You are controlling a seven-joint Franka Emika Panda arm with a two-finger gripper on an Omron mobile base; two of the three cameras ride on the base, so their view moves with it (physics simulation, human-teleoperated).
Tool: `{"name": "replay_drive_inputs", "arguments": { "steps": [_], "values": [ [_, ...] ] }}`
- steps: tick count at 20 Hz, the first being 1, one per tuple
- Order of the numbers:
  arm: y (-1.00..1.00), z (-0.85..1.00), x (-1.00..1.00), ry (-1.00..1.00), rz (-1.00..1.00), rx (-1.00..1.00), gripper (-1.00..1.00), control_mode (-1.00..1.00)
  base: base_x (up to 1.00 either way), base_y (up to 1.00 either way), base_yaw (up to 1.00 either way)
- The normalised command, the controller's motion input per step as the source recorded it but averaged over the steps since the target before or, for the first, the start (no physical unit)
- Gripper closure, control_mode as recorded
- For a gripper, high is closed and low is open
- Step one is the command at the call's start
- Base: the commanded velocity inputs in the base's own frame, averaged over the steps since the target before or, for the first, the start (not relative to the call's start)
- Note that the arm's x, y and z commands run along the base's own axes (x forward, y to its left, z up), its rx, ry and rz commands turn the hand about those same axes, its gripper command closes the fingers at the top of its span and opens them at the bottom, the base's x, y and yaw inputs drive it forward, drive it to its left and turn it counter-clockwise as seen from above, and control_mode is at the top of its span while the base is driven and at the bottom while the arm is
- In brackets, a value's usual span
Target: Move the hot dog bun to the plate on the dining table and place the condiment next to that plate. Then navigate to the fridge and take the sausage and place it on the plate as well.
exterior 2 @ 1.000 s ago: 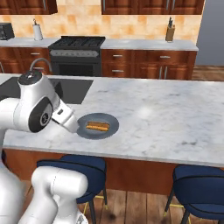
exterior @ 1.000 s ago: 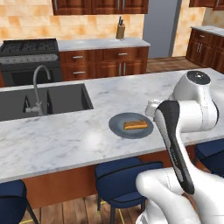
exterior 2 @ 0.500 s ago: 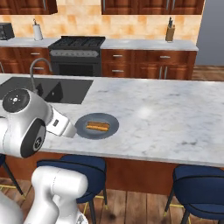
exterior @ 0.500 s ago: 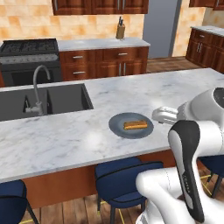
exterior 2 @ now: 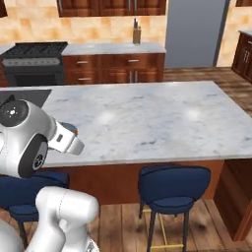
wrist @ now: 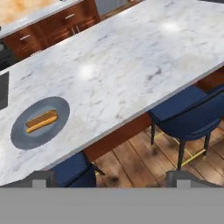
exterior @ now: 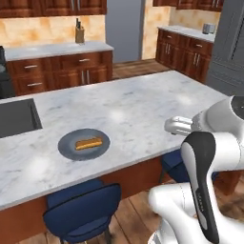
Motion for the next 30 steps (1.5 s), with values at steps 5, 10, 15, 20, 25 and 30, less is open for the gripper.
{"name": "replay_drive_inputs", "arguments": {
  "steps": [5, 10, 15, 20, 25, 30],
  "values": [
    [0.0, 0.0, 0.0, 0.0, 0.0, 0.0, -1.0, 1.0, 0.06, -1.0, -0.27],
    [0.0, 0.0, 0.0, 0.0, 0.0, 0.0, -1.0, 1.0, 0.08, -1.0, -0.17],
    [0.0, 0.0, 0.0, 0.0, 0.0, 0.0, -1.0, 1.0, 0.06, -1.0, -0.14],
    [0.0, 0.0, 0.0, 0.0, 0.0, 0.0, -1.0, 1.0, 0.04, -1.0, -0.12],
    [0.0, 0.0, 0.0, 0.0, 0.0, 0.0, -1.0, 1.0, 0.12, -1.0, -0.09],
    [0.0, 0.0, 0.0, 0.0, 0.0, 0.0, -1.0, 1.0, 0.33, -1.0, -0.06]
  ]
}}
